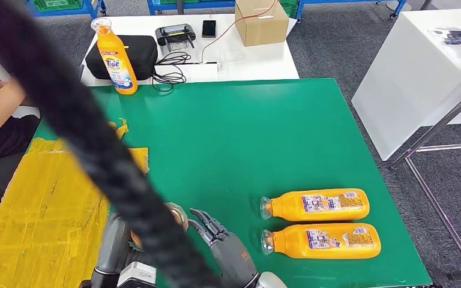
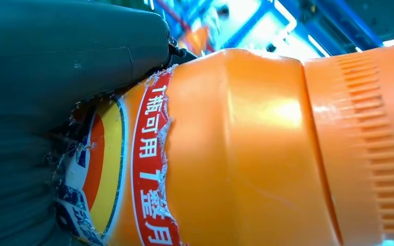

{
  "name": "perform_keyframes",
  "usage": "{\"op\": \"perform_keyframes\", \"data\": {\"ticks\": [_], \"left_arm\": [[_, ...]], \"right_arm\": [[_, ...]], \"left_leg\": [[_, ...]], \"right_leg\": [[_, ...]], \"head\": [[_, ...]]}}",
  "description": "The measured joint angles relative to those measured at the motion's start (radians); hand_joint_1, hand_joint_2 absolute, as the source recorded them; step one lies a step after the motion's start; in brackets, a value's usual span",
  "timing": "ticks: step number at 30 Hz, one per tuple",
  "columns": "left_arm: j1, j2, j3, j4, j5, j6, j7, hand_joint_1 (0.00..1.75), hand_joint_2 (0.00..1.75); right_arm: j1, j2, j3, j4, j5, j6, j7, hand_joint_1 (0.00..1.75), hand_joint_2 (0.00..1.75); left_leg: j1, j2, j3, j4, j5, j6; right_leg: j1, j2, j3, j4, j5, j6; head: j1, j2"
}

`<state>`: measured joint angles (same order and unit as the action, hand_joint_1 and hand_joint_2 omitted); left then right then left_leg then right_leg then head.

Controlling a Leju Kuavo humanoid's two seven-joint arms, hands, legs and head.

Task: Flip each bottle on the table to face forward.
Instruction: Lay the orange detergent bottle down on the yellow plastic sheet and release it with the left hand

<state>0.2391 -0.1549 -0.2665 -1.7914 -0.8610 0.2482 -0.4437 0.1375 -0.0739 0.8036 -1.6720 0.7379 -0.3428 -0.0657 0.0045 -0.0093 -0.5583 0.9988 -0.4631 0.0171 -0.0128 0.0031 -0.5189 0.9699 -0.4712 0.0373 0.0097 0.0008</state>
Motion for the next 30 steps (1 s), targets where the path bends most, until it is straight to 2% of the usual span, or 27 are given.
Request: {"op": "perform_keyframes", "data": {"ticks": [3, 7, 10, 12, 14, 15, 16, 19, 20, 30], "left_arm": [[-0.018, 0.001, 0.024, 0.017, -0.209, 0.106, 0.059, 1.75, 1.75], [-0.081, 0.011, 0.045, 0.097, -0.463, 0.141, 0.187, 1.75, 1.75], [-0.162, 0.053, 0.026, 0.208, -0.655, 0.138, 0.366, 1.75, 1.75], [-0.235, 0.098, -0.015, 0.316, -0.696, 0.143, 0.494, 1.75, 1.75], [-0.308, 0.138, -0.049, 0.442, -0.703, 0.156, 0.547, 1.75, 0.87], [-0.339, 0.152, -0.057, 0.503, -0.705, 0.159, 0.542, 1.75, 0.44], [-0.364, 0.163, -0.059, 0.563, -0.706, 0.155, 0.519, 1.43, 0.0], [-0.415, 0.18, -0.058, 0.693, -0.706, 0.132, 0.446, 0.12, 0.0], [-0.426, 0.184, -0.06, 0.718, -0.706, 0.131, 0.44, 0.0, 0.0], [-0.467, 0.205, -0.1, 0.798, -0.706, 0.132, 0.474, 0.0, 0.0]], "right_arm": [[0.003, -0.045, 0.021, -0.046, 0.016, -0.064, 0.071, 0.0, 1.75], [0.03, -0.169, 0.092, -0.139, -0.003, -0.166, 0.151, 0.0, 1.75], [0.01, -0.25, 0.155, -0.176, -0.027, -0.206, 0.213, 0.0, 1.75], [-0.008, -0.32, 0.198, -0.205, -0.048, -0.228, 0.246, 0.0, 1.75], [-0.021, -0.392, 0.231, -0.233, -0.061, -0.252, 0.261, 0.0, 1.75], [-0.026, -0.421, 0.241, -0.242, -0.064, -0.26, 0.263, 0.0, 1.75], [-0.03, -0.445, 0.246, -0.249, -0.066, -0.264, 0.259, 0.0, 1.75], [-0.032, -0.481, 0.237, -0.26, -0.046, -0.259, 0.24, 0.0, 1.75], [-0.033, -0.483, 0.229, -0.261, -0.03, -0.257, 0.235, 0.0, 1.75], [-0.017, -0.48, 0.184, -0.271, 0.028, -0.235, 0.221, 0.0, 1.75]], "left_leg": [[0.0, -0.001, 0.001, 0.0, 0.0, 0.0], [-0.001, -0.001, -0.001, 0.0, 0.0, 0.0], [-0.001, 0.001, -0.001, 0.001, 0.001, 0.001], [-0.001, 0.001, 0.0, 0.001, 0.001, 0.001], [-0.001, 0.001, 0.0, 0.0, 0.001, 0.001], [-0.001, 0.002, 0.0, 0.0, 0.001, 0.002], [-0.001, 0.003, 0.0, 0.001, 0.002, 0.002], [-0.001, 0.005, 0.0, 0.001, 0.002, 0.003], [-0.001, 0.005, 0.001, 0.001, 0.002, 0.003], [-0.001, 0.005, 0.003, 0.0, 0.003, 0.002]], "right_leg": [[0.0, 0.0, -0.007, 0.0, 0.0, 0.0], [-0.001, 0.0, -0.001, 0.0, 0.001, 0.001], [-0.002, 0.003, -0.001, 0.0, 0.002, 0.003], [-0.002, 0.003, -0.005, 0.0, 0.002, 0.003], [-0.002, 0.003, -0.002, 0.0, 0.002, 0.003], [-0.002, 0.004, 0.001, 0.0, 0.003, 0.003], [-0.002, 0.005, 0.003, 0.0, 0.004, 0.002], [-0.001, 0.007, 0.002, 0.0, 0.005, 0.002], [-0.001, 0.008, 0.002, 0.0, 0.005, 0.002], [-0.001, 0.007, 0.004, 0.0, 0.005, 0.002]], "head": [[0.0, 0.0], [0.0, 0.0], [0.0, 0.0], [0.0, 0.0], [0.0, 0.0], [0.0, 0.0], [0.0, 0.0], [0.0, 0.0], [0.0, 0.0], [0.0, 0.0]]}}
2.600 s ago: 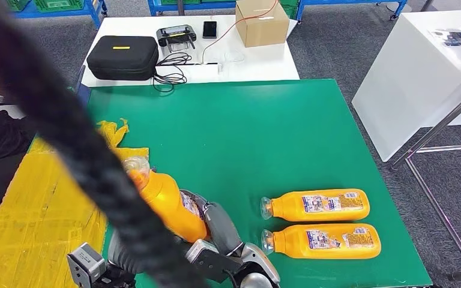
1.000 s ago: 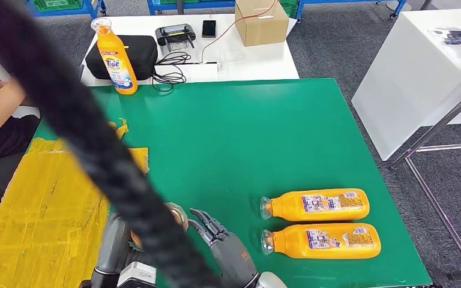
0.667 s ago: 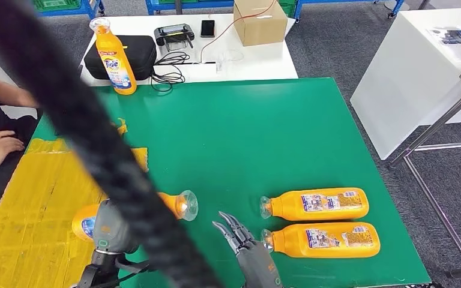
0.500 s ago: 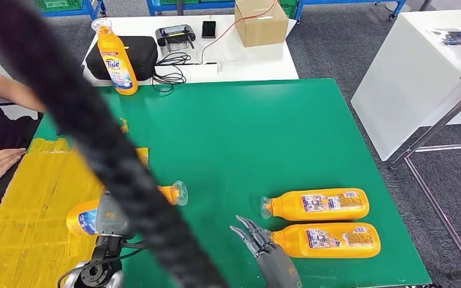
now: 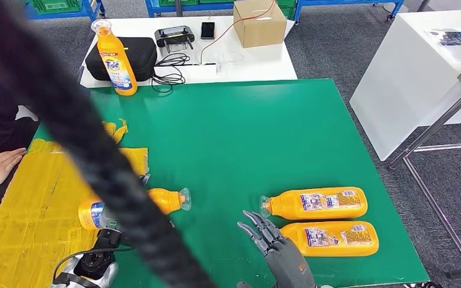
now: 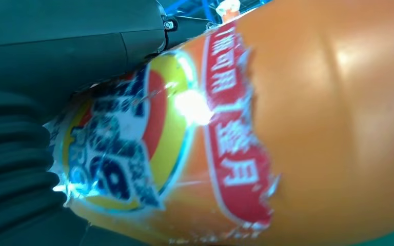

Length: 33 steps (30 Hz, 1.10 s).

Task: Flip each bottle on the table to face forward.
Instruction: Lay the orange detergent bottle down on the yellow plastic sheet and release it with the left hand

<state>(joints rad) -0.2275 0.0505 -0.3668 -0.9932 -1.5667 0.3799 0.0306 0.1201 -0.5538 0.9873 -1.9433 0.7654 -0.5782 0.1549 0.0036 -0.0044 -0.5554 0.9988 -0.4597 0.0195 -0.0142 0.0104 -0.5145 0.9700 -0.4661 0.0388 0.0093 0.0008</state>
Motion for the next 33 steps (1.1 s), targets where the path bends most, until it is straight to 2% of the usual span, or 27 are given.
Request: {"op": "perform_keyframes", "data": {"ticks": [4, 8, 11, 14, 18, 20, 23, 28, 33], "left_arm": [[-0.002, 0.001, 0.002, 0.002, 0.004, -0.029, -0.035, 0.0, 0.0], [0.02, -0.001, 0.03, -0.048, 0.118, -0.067, -0.153, 0.0, 0.0], [0.066, -0.012, 0.065, -0.147, 0.358, -0.135, -0.274, 0.0, 0.0], [0.12, -0.027, 0.108, -0.286, 0.67, -0.225, -0.401, 0.0, 0.0], [0.18, -0.06, 0.198, -0.458, 1.051, -0.364, -0.51, 0.0, 0.0], [0.209, -0.077, 0.246, -0.528, 1.178, -0.422, -0.551, 0.0, 0.0], [0.245, -0.101, 0.309, -0.613, 1.278, -0.48, -0.587, 0.0, 0.0], [0.28, -0.122, 0.366, -0.686, 1.315, -0.521, -0.609, 0.0, 0.0], [0.306, -0.138, 0.394, -0.73, 1.329, -0.54, -0.615, 0.0, 0.0]], "right_arm": [[0.02, -0.001, -0.02, -0.01, 0.054, 0.028, 0.038, 0.0, 1.75], [0.091, -0.032, -0.051, -0.029, 0.168, 0.075, 0.2, 0.0, 1.75], [0.17, -0.072, -0.084, -0.05, 0.188, 0.073, 0.316, 0.0, 1.75], [0.252, -0.14, -0.114, -0.082, 0.162, 0.053, 0.416, 0.0, 1.75], [0.35, -0.222, -0.136, -0.123, 0.174, 0.05, 0.519, 0.0, 1.75], [0.404, -0.242, -0.166, -0.141, 0.174, 0.071, 0.533, 0.0, 1.75], [0.479, -0.266, -0.227, -0.167, 0.15, 0.093, 0.538, 0.0, 1.75], [0.557, -0.293, -0.311, -0.19, 0.142, 0.092, 0.539, 0.0, 1.75], [0.573, -0.288, -0.393, -0.19, 0.172, 0.093, 0.538, 0.0, 1.75]], "left_leg": [[0.0, 0.0, 0.002, 0.0, 0.0, 0.0], [-0.001, -0.003, 0.001, 0.0, 0.0, 0.0], [-0.001, -0.003, -0.002, 0.0, 0.0, 0.0], [-0.001, -0.003, -0.004, 0.0, 0.0, 0.0], [-0.001, -0.003, -0.005, 0.0, 0.0, 0.0], [-0.001, -0.003, -0.006, 0.0, 0.0, 0.0], [-0.001, -0.003, -0.007, 0.0, 0.0, 0.0], [-0.001, -0.002, -0.007, 0.0, 0.0, 0.0], [-0.001, -0.001, -0.007, 0.0, 0.0, 0.0]], "right_leg": [[0.0, 0.0, 0.002, 0.0, 0.0, 0.0], [0.0, -0.003, 0.003, 0.0, 0.0, 0.0], [0.0, -0.003, 0.0, 0.0, 0.0, 0.0], [-0.001, -0.003, -0.002, 0.0, 0.0, 0.0], [-0.001, -0.002, -0.003, 0.0, 0.0, 0.0], [0.0, -0.003, -0.004, 0.0, 0.0, 0.0], [0.0, -0.002, -0.005, 0.0, 0.0, 0.0], [0.0, -0.002, -0.005, 0.0, 0.0, 0.0], [0.0, -0.002, -0.006, 0.0, 0.0, 0.0]], "head": [[0.0, 0.0], [0.0, 0.0], [0.0, 0.0], [0.0, 0.0], [0.0, 0.0], [0.0, 0.0], [0.0, 0.0], [0.0, 0.0], [0.0, 0.0]]}}
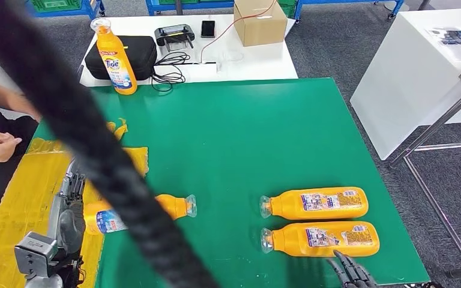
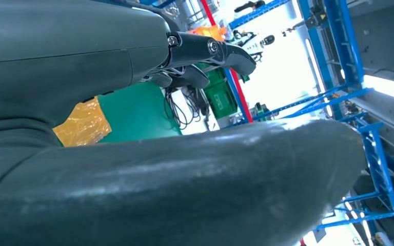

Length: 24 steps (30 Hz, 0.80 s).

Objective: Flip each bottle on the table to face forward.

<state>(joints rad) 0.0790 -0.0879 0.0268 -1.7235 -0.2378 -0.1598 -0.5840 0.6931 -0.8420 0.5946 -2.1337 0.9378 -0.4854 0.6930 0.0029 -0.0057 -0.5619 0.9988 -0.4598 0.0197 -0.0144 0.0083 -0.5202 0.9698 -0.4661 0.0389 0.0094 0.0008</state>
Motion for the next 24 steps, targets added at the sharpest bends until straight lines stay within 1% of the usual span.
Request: {"op": "perform_keyframes", "data": {"ticks": [2, 4, 6, 10, 13, 16, 18, 21, 24], "left_arm": [[0.01, -0.005, 0.006, -0.014, 0.0, -0.003, -0.001, 0.0, 0.0], [0.019, -0.009, 0.01, -0.026, 0.0, -0.003, -0.002, 0.0, 0.0], [0.027, -0.013, 0.013, -0.038, 0.0, -0.005, 0.0, 0.0, 0.0], [0.039, -0.019, 0.027, -0.052, 0.004, -0.017, 0.003, 0.0, 0.0], [0.041, -0.022, 0.032, -0.053, 0.008, -0.024, 0.003, 0.0, 0.0], [0.041, -0.025, 0.035, -0.053, 0.013, -0.032, 0.0, 0.0, 0.0], [0.04, -0.027, 0.038, -0.053, 0.016, -0.037, -0.003, 0.0, 0.0], [0.039, -0.028, 0.042, -0.053, 0.023, -0.041, -0.005, 0.0, 0.0], [0.036, -0.028, 0.044, -0.053, 0.029, -0.043, -0.006, 0.0, 0.0]], "right_arm": [[0.001, 0.011, -0.032, 0.003, 0.015, 0.001, -0.008, 0.0, 1.75], [0.003, 0.031, -0.075, 0.007, 0.024, 0.011, -0.037, 0.0, 1.75], [0.01, 0.075, -0.139, 0.013, 0.031, 0.057, -0.123, 0.0, 1.75], [0.026, 0.244, -0.346, 0.026, 0.056, 0.24, -0.401, 0.0, 1.75], [0.027, 0.37, -0.485, 0.034, 0.091, 0.35, -0.564, 0.0, 1.75], [0.01, 0.535, -0.649, 0.042, 0.151, 0.486, -0.751, 0.0, 1.75], [-0.008, 0.641, -0.765, 0.046, 0.198, 0.571, -0.86, 0.0, 1.75], [-0.031, 0.764, -0.91, 0.052, 0.255, 0.656, -0.956, 0.0, 1.75], [-0.053, 0.857, -1.019, 0.058, 0.303, 0.702, -1.014, 0.0, 1.75]], "left_leg": [[0.0, 0.0, 0.0, 0.0, 0.0, 0.0], [0.0, 0.0, 0.0, 0.0, 0.0, 0.0], [0.0, -0.001, 0.0, 0.0, 0.0, 0.0], [0.0, -0.002, 0.0, 0.0, 0.0, 0.0], [0.001, -0.002, 0.0, 0.0, 0.0, 0.0], [0.002, -0.002, 0.0, 0.0, 0.0, 0.0], [0.002, -0.002, 0.0, 0.0, 0.0, 0.0], [0.002, -0.002, 0.0, 0.0, 0.0, 0.0], [0.001, -0.002, 0.0, 0.0, 0.0, 0.0]], "right_leg": [[0.0, 0.0, 0.0, 0.0, 0.0, 0.0], [0.0, 0.0, 0.0, 0.0, 0.0, 0.0], [0.0, 0.0, 0.0, 0.0, 0.0, 0.0], [0.001, -0.001, -0.001, 0.0, 0.0, 0.0], [0.002, 0.0, -0.001, 0.0, 0.0, 0.0], [0.002, -0.001, -0.003, 0.0, -0.001, -0.001], [0.002, -0.001, -0.003, 0.0, -0.001, -0.001], [0.001, -0.001, -0.003, 0.0, -0.001, -0.001], [0.001, -0.001, -0.003, 0.0, -0.001, -0.001]], "head": [[0.0, 0.0], [0.0, 0.0], [0.0, 0.0], [0.0, 0.0], [0.0, 0.0], [0.0, 0.0], [0.0, 0.0], [0.0, 0.0], [0.0, 0.0]]}}
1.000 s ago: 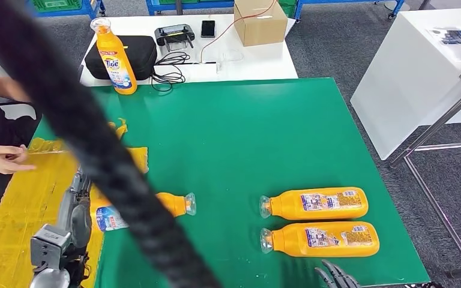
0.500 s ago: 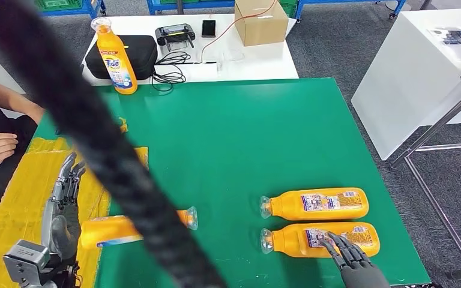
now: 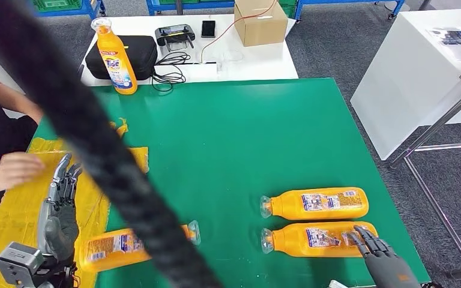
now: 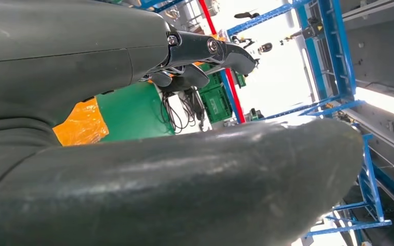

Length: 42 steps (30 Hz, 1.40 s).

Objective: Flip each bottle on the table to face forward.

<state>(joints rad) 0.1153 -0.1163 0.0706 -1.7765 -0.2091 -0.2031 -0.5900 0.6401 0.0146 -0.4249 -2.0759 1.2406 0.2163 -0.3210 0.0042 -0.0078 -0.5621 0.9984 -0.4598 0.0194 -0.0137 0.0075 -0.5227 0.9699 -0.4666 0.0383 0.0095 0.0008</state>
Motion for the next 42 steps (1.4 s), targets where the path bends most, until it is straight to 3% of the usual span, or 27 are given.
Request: {"op": "perform_keyframes", "data": {"ticks": [3, 7, 21, 34, 42], "left_arm": [[-0.002, 0.0, 0.001, 0.0, 0.004, -0.003, -0.001, 0.0, 0.0], [-0.006, 0.0, 0.001, 0.0, 0.005, -0.004, -0.001, 0.0, 0.0], [-0.011, 0.0, 0.001, 0.0, 0.019, -0.02, -0.001, 0.0, 0.0], [-0.011, 0.0, 0.001, 0.0, 0.024, -0.026, 0.002, 0.0, 0.0], [-0.014, 0.0, 0.002, 0.001, 0.031, -0.041, 0.008, 0.0, 0.0]], "right_arm": [[-0.019, 0.068, -0.083, 0.002, 0.039, 0.026, -0.04, 0.0, 1.75], [-0.034, 0.122, -0.15, 0.004, 0.053, 0.034, -0.056, 0.0, 1.75], [-0.181, 0.183, -0.297, 0.062, 0.156, 0.002, -0.157, 0.0, 1.75], [-0.23, 0.193, -0.316, 0.098, 0.164, -0.004, -0.16, 0.0, 1.75], [-0.239, 0.114, -0.195, 0.159, 0.109, -0.055, 0.014, 0.0, 1.75]], "left_leg": [[0.0, 0.0, 0.0, 0.0, 0.0, 0.0], [0.0, 0.0, 0.0, 0.0, 0.0, 0.0], [0.0, 0.002, 0.0, 0.0, 0.0, 0.0], [0.0, 0.002, -0.001, 0.0, 0.0, 0.0], [0.0, 0.002, -0.001, 0.0, 0.0, 0.0]], "right_leg": [[0.0, 0.0, 0.001, 0.0, 0.0, 0.0], [0.0, 0.0, 0.002, 0.0, 0.0, 0.0], [0.0, 0.001, 0.002, 0.0, 0.0, 0.0], [0.0, 0.0, 0.002, 0.0, 0.0, 0.0], [0.0, 0.0, 0.002, 0.0, 0.0, 0.0]], "head": [[0.0, 0.0], [0.0, 0.0], [0.0, 0.0], [0.0, 0.0], [0.0, 0.0]]}}
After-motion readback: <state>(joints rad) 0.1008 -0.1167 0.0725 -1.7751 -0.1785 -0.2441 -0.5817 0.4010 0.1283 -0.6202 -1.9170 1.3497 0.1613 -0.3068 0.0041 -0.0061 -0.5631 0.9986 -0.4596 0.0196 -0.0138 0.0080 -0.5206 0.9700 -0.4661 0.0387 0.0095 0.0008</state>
